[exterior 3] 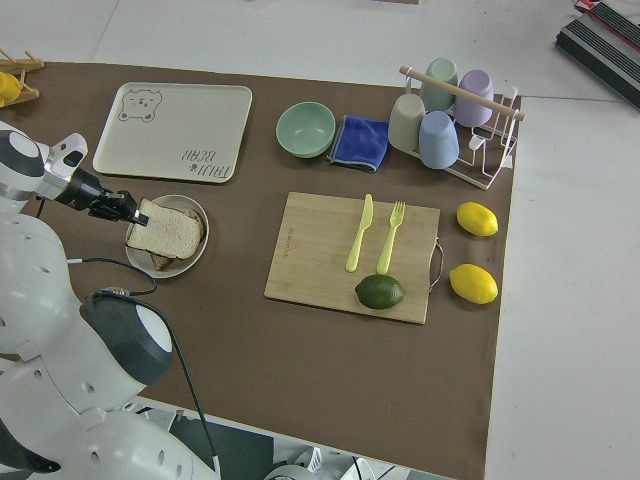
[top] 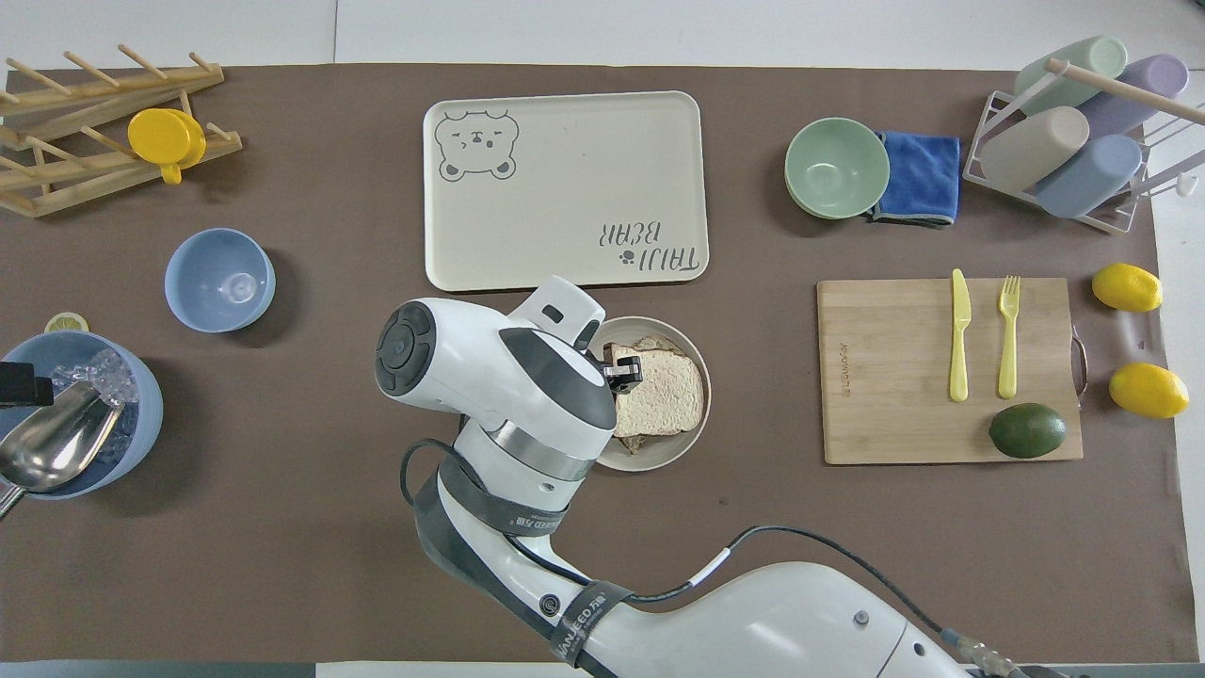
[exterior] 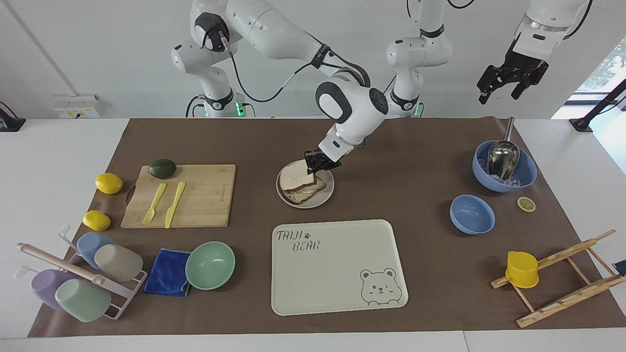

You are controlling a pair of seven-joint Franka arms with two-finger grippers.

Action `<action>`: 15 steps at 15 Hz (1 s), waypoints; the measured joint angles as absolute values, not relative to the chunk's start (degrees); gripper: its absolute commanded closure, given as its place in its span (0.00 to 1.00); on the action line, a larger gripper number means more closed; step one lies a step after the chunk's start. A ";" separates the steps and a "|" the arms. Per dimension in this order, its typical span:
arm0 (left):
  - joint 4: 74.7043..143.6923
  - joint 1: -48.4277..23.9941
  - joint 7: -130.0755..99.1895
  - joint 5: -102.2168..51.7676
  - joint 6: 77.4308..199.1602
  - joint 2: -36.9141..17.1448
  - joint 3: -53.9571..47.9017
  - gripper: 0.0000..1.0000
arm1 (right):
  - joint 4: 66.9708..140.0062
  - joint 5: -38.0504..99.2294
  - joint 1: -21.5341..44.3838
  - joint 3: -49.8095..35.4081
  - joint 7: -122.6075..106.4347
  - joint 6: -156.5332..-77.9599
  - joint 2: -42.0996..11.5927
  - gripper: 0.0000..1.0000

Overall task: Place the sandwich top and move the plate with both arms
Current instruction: 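Carry the bread over the egg toast and lower it onto the plate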

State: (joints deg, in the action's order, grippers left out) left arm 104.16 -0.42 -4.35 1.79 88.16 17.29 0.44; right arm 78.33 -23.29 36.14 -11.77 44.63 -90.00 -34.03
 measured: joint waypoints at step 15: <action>104.16 0.26 -4.35 1.79 88.12 17.29 0.47 0.00 | 81.57 -19.86 33.22 -11.62 46.98 -98.19 -31.20 0.00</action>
